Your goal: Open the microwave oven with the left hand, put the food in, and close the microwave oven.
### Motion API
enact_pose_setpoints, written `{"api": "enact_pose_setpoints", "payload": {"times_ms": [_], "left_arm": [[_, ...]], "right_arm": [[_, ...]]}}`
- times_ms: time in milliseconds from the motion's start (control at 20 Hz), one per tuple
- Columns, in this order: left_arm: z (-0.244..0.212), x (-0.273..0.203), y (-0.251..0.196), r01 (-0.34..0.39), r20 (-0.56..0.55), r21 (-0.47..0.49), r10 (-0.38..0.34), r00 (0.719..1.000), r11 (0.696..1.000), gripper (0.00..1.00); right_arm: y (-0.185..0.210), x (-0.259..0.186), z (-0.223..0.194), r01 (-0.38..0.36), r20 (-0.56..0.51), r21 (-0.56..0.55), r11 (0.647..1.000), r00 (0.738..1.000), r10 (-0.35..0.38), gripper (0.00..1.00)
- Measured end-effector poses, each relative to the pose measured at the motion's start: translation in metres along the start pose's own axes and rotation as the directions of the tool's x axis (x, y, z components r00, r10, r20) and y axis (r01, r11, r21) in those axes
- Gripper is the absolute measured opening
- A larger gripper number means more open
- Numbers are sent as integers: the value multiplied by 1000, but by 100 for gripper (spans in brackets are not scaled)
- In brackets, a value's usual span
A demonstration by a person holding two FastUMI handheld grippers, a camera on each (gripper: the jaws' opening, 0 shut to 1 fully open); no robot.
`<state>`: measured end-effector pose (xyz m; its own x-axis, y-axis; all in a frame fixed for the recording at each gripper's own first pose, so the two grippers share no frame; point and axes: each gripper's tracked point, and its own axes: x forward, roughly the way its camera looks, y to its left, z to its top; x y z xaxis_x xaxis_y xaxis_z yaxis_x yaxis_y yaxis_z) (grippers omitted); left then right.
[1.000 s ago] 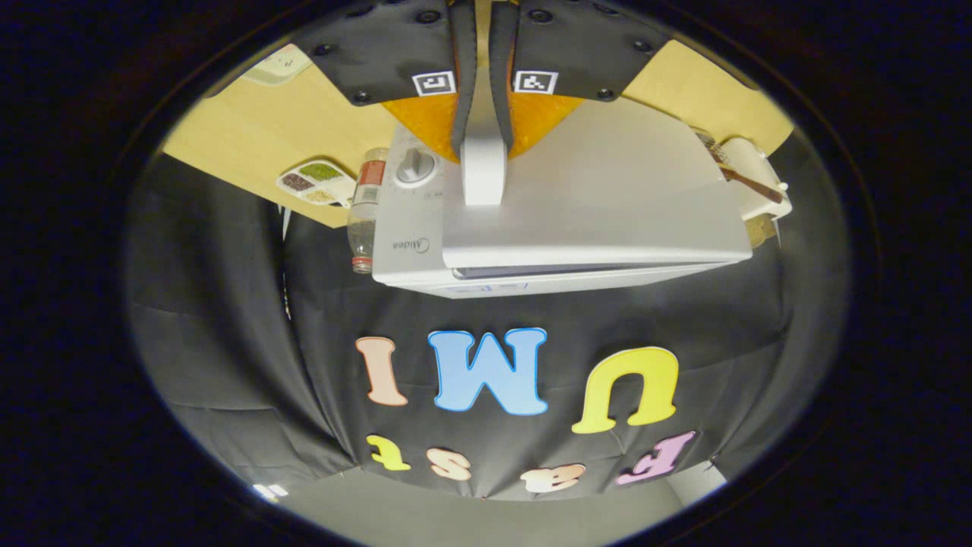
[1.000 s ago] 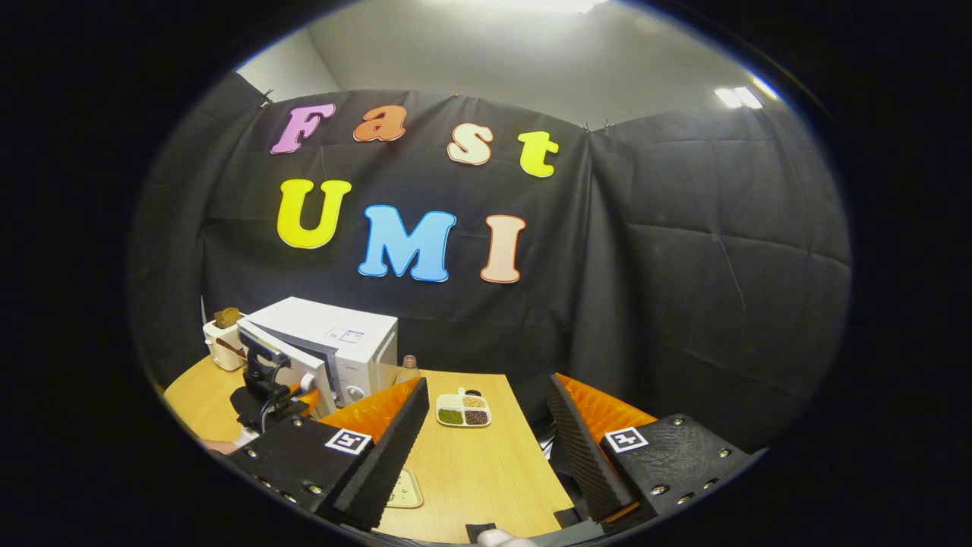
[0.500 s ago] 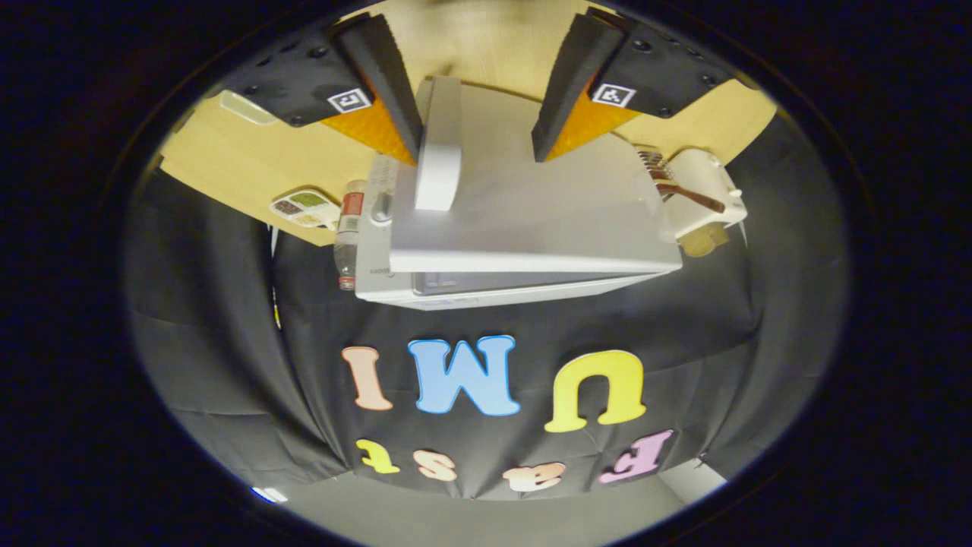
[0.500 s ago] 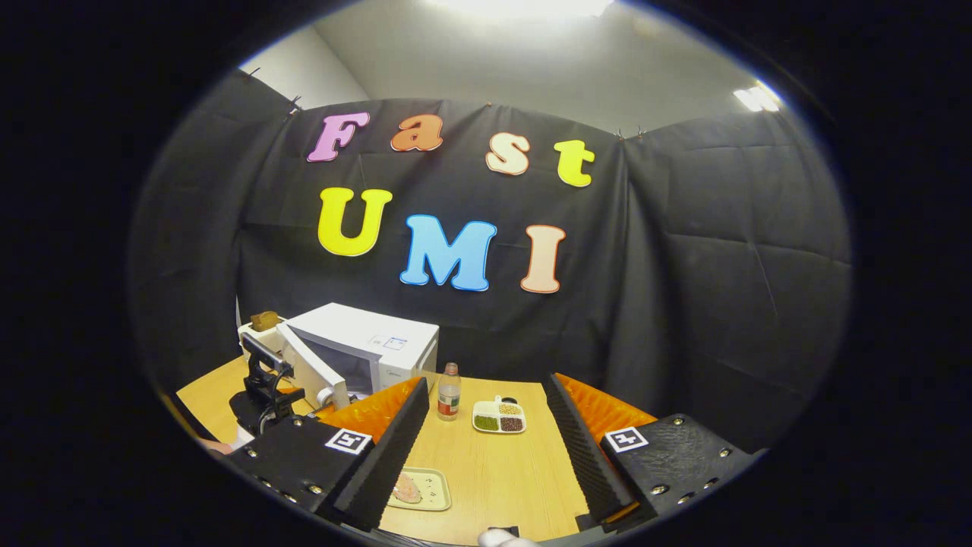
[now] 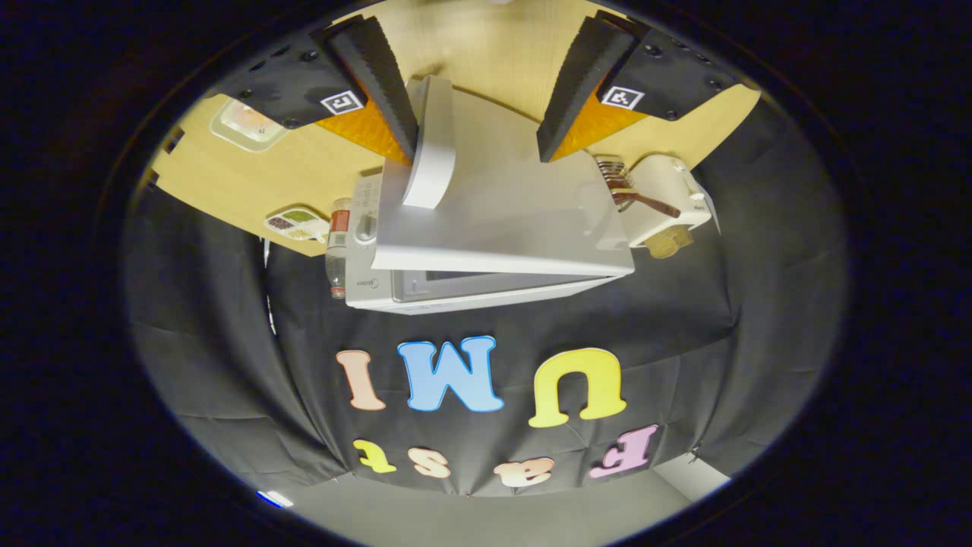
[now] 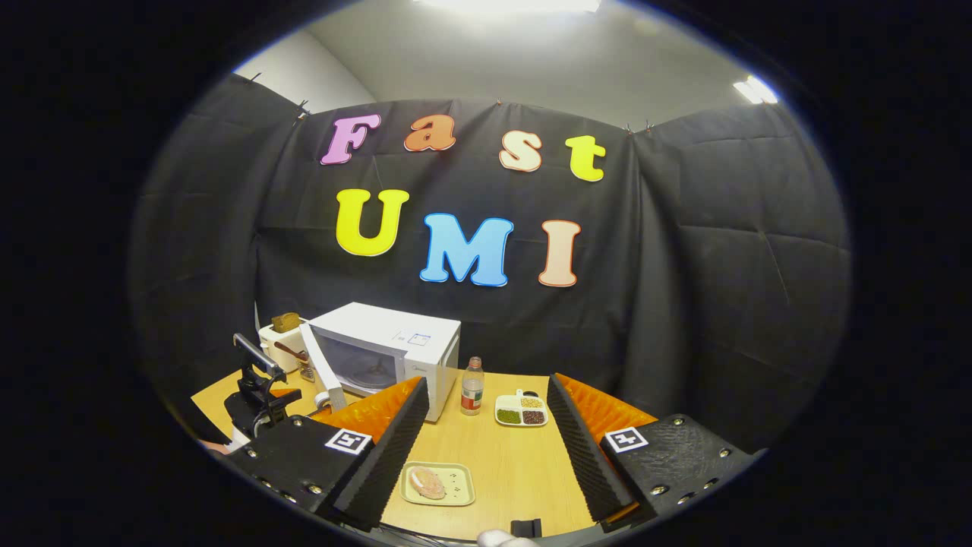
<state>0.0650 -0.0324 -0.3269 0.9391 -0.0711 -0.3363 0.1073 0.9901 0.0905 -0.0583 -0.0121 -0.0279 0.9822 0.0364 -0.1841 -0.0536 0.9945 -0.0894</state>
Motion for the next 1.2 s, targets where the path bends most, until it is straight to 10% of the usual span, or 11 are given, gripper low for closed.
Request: {"api": "enact_pose_setpoints", "payload": {"times_ms": [750, 1200], "left_arm": [[-45, -111, 171, -244, -74, -15, 242, 967, 970, 98], [-39, -147, 242, -378, -71, -15, 376, 924, 926, 94]], "right_arm": [[113, 4, -27, -231, -28, 17, 973, 973, 231, 96], [117, 16, -45, -249, -51, -19, 968, 967, 248, 96]]}}
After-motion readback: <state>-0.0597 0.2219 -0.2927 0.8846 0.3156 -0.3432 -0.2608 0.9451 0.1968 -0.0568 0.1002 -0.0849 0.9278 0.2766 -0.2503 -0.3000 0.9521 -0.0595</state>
